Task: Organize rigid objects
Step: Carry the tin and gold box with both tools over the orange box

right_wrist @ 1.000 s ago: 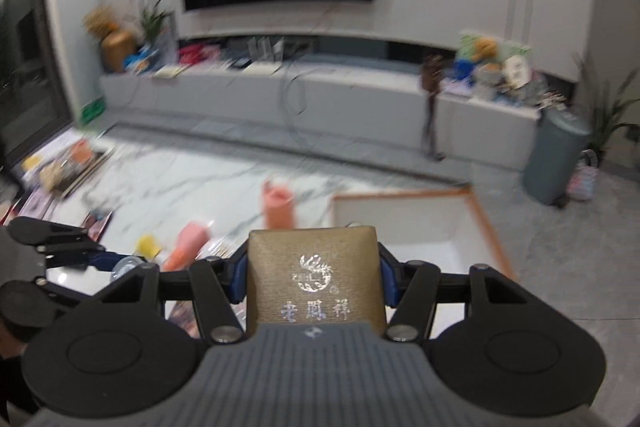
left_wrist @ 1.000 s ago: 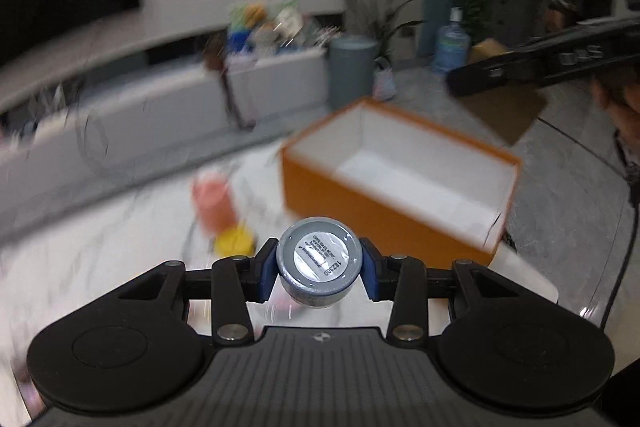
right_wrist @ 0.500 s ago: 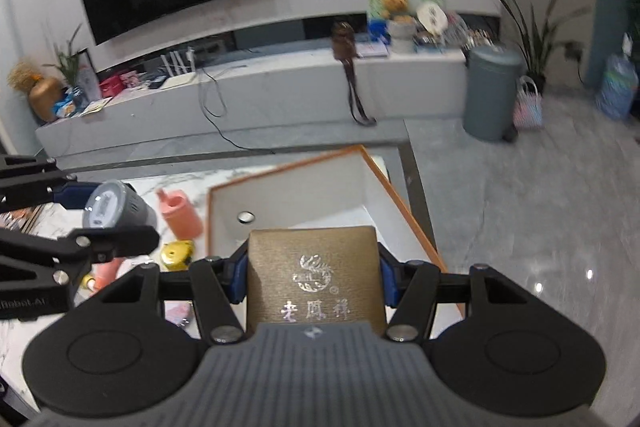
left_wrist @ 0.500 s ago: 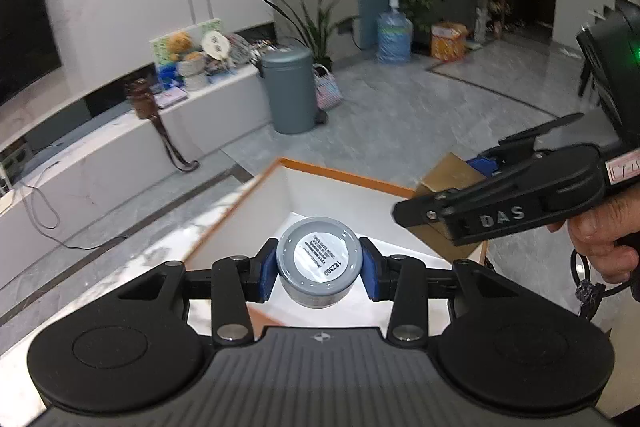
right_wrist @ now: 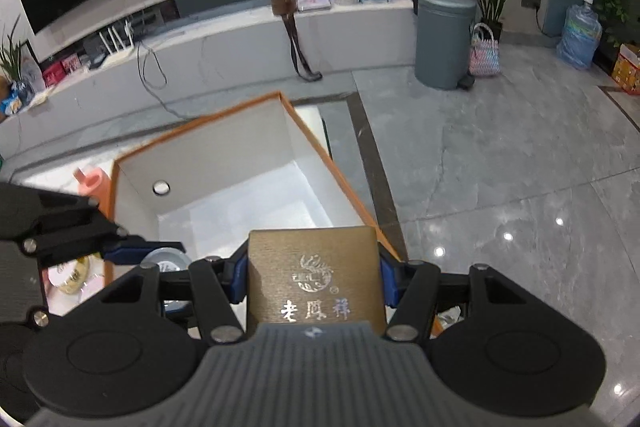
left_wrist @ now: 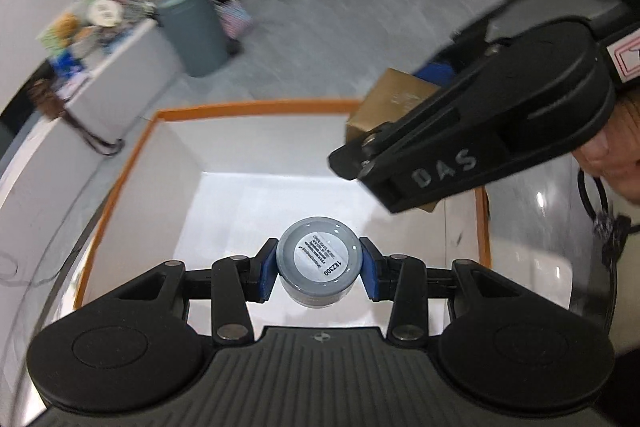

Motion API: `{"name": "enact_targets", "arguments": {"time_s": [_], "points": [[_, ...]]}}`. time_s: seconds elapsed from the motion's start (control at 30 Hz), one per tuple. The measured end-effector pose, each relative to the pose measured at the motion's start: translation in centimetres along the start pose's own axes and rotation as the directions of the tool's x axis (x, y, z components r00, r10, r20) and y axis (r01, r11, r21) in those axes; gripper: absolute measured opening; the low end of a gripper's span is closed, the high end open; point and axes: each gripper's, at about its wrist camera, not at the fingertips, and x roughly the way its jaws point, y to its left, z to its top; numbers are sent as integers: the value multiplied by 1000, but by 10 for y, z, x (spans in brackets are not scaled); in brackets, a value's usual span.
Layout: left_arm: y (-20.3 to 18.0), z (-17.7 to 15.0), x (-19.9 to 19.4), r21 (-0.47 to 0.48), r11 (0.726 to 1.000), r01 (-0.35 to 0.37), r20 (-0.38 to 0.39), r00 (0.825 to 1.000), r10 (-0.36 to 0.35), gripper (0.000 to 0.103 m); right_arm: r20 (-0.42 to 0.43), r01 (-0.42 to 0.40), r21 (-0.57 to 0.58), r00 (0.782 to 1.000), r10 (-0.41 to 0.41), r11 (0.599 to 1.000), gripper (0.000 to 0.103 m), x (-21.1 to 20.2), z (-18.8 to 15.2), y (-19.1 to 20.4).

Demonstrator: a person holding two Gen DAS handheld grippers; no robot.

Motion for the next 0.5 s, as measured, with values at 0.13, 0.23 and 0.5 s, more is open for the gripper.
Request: {"name": "enact_targets", "arguments": {"time_s": [0.13, 0.23, 0.5], "points": [[-3, -7, 17, 48, 998, 31, -49, 998, -29, 47, -47, 2, -35, 999, -3, 999, 59, 16, -3, 5], [-4, -11, 27, 76, 996, 57, -76, 996, -51, 47, -69, -12, -62, 998, 7, 998, 59, 28, -3, 9], [-7, -6, 41, 54, 991, 125, -168, 979, -115, 47, -170, 0, -148, 985, -25, 989, 59, 57, -11, 19]]}}
